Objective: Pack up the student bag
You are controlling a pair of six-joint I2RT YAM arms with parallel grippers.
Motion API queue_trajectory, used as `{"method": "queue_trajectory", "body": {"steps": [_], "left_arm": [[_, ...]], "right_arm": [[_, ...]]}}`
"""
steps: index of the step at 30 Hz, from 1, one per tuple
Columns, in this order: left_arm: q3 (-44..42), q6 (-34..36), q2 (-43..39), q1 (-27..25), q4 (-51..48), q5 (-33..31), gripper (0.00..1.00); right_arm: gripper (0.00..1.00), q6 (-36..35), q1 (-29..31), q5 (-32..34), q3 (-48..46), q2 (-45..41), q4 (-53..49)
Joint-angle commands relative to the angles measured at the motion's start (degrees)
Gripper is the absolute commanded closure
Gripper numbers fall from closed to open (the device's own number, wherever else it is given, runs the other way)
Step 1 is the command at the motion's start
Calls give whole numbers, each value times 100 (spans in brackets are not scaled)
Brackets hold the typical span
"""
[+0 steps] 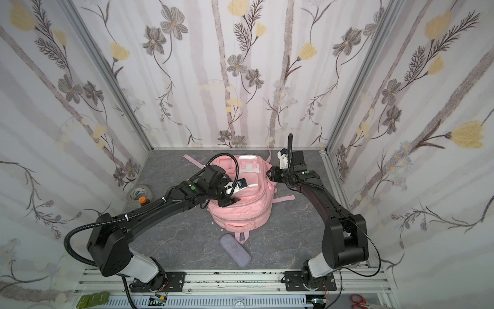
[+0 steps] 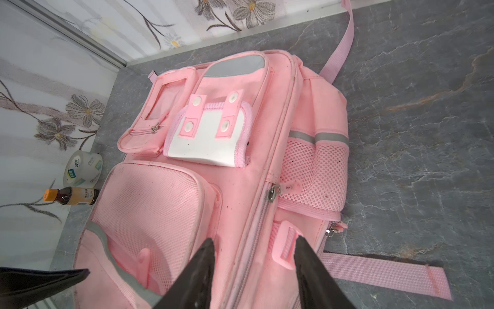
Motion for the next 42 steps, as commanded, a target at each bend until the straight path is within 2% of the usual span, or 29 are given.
{"method": "queue_trajectory", "body": {"steps": [1, 4, 7, 8, 12, 17, 24, 29, 35, 42], "left_arm": [[126, 222, 107, -60, -35, -29, 44], [191, 242, 197, -94, 15, -131, 68], [239, 242, 222, -105, 64, -296, 98], [238, 250, 201, -97, 86, -366, 100], [62, 268, -8, -52, 269, -415, 100], [-302, 247, -435, 91, 641, 9, 100], [-552, 248, -706, 288, 886, 418, 100], [-579, 237, -683, 359, 1000, 475, 100], [-570, 250, -677, 402, 987, 530, 100], [-485, 302, -625, 421, 869, 588, 100]], "right_arm": [[53, -213, 3, 64, -103, -207, 602], [57, -395, -1, -124, -165, -252, 793], [60, -771, -1, -509, -277, -493, 979], [60, -899, -1, -657, -354, -547, 1081], [61, -1589, 3, -1495, -899, -851, 1743], [61, -2651, 12, -2573, -1718, -1321, 2585], [61, -3690, 8, -3158, -2054, -1224, 2721], [60, -4310, 8, -3224, -1834, -751, 2323], [57, -5259, 8, -3002, -1370, -334, 1462], [57, -6354, 8, -2856, -558, 572, 162]]}}
